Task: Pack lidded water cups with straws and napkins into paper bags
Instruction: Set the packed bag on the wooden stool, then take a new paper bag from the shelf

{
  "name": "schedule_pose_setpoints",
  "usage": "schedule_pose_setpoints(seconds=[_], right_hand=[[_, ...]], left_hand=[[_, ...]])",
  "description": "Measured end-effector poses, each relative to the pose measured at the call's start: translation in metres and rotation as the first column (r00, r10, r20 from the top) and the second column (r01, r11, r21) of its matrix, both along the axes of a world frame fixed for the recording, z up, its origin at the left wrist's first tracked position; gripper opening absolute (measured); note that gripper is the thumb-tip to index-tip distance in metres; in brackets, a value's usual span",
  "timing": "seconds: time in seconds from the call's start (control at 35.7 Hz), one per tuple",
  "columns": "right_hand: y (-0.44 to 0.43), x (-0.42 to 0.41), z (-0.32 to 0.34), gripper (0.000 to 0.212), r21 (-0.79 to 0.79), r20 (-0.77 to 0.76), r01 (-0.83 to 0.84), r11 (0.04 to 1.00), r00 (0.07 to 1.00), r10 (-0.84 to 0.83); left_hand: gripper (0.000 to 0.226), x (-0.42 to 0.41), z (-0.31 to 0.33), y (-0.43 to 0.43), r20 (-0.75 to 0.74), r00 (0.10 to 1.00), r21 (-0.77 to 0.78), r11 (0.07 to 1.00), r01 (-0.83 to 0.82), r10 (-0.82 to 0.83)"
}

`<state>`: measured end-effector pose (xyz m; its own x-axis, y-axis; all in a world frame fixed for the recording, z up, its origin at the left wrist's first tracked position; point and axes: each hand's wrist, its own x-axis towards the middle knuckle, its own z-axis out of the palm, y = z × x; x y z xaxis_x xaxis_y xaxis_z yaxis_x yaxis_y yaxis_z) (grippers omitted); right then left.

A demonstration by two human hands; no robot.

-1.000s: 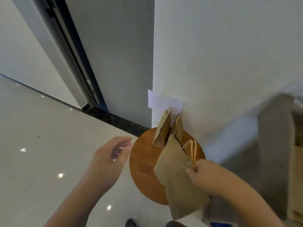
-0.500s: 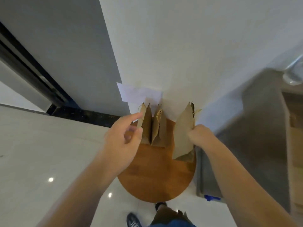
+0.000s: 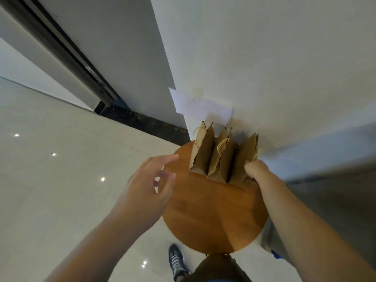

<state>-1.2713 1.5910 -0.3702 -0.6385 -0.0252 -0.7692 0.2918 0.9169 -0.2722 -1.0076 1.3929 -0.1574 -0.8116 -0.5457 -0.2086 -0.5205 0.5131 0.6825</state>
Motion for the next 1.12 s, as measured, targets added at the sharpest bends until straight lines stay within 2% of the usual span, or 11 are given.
schedule_pose_setpoints(seconds=[0.14,0.25,0.36,0.42,0.48,0.59,0.7,0.78,0.87,0.98,1.12], right_hand=[[0.014,0.008,0.003,0.05,-0.085,0.028,0.033,0.996,0.999,-0.031],[0.029,0.019,0.016,0.057,-0.145,0.018,0.074,0.987,0.997,-0.073],[0.051,0.033,0.024,0.066,-0.134,0.026,0.104,0.986,0.994,-0.102],[0.062,0.044,0.03,0.066,-0.135,0.034,0.134,0.982,0.991,-0.131],[0.071,0.06,0.039,0.056,-0.152,0.015,0.144,0.978,0.989,-0.144],[0.087,0.094,0.059,0.071,-0.134,-0.033,0.166,0.977,0.985,-0.172],[0.101,0.144,0.091,0.066,-0.171,-0.063,0.183,0.968,0.979,-0.196],[0.114,0.193,0.122,0.047,-0.232,-0.133,0.205,0.951,0.961,-0.24],[0.133,0.234,0.158,0.068,-0.263,-0.258,0.216,0.94,0.923,-0.284],[0.178,0.278,0.224,0.057,-0.287,-0.417,0.128,0.949,0.876,-0.244],[0.261,0.307,0.297,0.065,-0.242,-0.538,0.256,0.936,0.767,-0.349]], left_hand=[[0.049,0.0,0.003,0.004,-0.002,1.0,-0.006,1.0,0.001,-0.001],[0.038,-0.001,0.008,0.007,-0.008,0.999,-0.013,0.999,0.051,-0.051],[0.043,0.0,0.012,0.009,-0.03,0.994,-0.041,0.994,0.101,-0.102],[0.044,0.0,0.015,0.012,-0.042,0.992,-0.044,0.992,0.115,-0.117],[0.044,0.003,0.019,0.016,-0.061,0.989,-0.038,0.99,0.136,-0.138],[0.041,0.016,0.027,0.025,-0.109,0.979,0.018,0.984,0.175,-0.172],[0.042,0.041,0.029,0.036,-0.151,0.96,0.035,0.969,0.243,-0.236],[0.048,0.06,0.028,0.041,-0.17,0.941,0.04,0.952,0.304,-0.294],[0.063,0.072,0.024,0.051,-0.23,0.899,0.032,0.92,0.39,-0.373],[0.072,0.082,0.026,0.086,-0.278,0.846,0.016,0.878,0.478,-0.455],[0.072,0.081,0.046,0.147,-0.326,0.738,0.078,0.761,0.644,-0.591]])
